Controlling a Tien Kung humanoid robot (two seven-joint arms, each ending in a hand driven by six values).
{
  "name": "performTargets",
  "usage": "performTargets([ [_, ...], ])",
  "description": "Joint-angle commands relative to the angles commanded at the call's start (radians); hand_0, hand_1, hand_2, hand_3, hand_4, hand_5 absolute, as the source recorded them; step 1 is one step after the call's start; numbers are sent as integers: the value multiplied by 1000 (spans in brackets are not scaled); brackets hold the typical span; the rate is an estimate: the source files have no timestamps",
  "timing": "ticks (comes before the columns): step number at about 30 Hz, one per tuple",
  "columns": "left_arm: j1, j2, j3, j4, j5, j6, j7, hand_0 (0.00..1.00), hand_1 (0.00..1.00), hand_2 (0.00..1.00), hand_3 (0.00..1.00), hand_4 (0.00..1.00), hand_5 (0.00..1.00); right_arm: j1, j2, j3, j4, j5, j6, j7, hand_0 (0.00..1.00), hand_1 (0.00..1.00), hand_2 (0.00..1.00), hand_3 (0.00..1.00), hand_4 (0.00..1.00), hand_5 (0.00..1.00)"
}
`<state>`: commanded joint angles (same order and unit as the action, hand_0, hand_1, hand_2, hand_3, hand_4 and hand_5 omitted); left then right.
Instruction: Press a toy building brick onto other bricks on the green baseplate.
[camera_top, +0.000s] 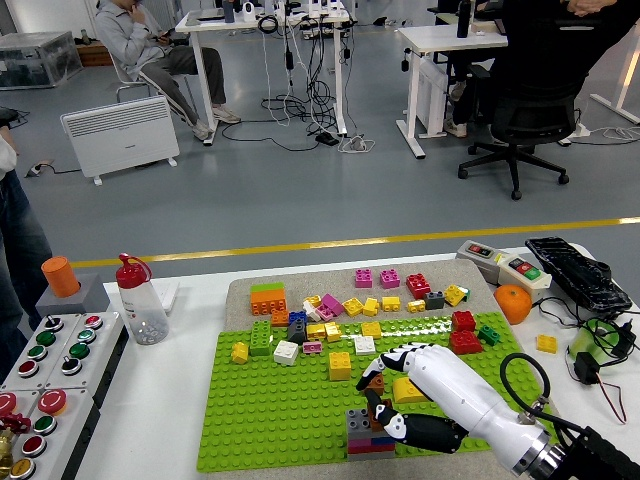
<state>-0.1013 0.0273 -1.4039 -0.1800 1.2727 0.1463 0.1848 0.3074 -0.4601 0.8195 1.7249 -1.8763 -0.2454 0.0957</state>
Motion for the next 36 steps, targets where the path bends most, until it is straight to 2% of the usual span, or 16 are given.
performTargets([
  [1,0,0,0,0,-1,0,0,658,679,705,576,301,998,2,-1,-3,-2,-4,-1,-4,639,659,605,556,407,470],
  [2,0,0,1,0,-2,0,0,659,679,705,576,300,998,4,-1,-6,-4,-8,-2,-8,570,624,589,545,396,464],
  [7,-3,0,3,0,-6,0,0,659,679,705,576,300,998,18,2,-23,-12,-26,-6,-22,570,624,589,545,396,464],
  [8,-3,1,3,0,-6,0,0,658,680,705,576,300,998,21,3,-26,-13,-27,-7,-22,501,567,547,523,392,458],
  [13,-7,1,4,0,-8,0,0,658,680,705,576,300,998,36,5,-48,-19,-33,-10,-27,501,567,547,523,392,458],
  [14,-7,1,4,0,-9,0,0,658,679,705,576,300,998,38,5,-51,-20,-34,-11,-28,478,528,531,513,389,461],
  [29,-10,2,7,0,-11,0,0,658,679,704,576,301,998,48,7,-78,-64,-50,-12,-57,492,520,526,509,363,445],
  [36,-12,2,7,0,-12,0,0,658,679,704,576,302,998,45,3,-84,-58,-48,-14,-55,490,516,522,507,349,436],
])
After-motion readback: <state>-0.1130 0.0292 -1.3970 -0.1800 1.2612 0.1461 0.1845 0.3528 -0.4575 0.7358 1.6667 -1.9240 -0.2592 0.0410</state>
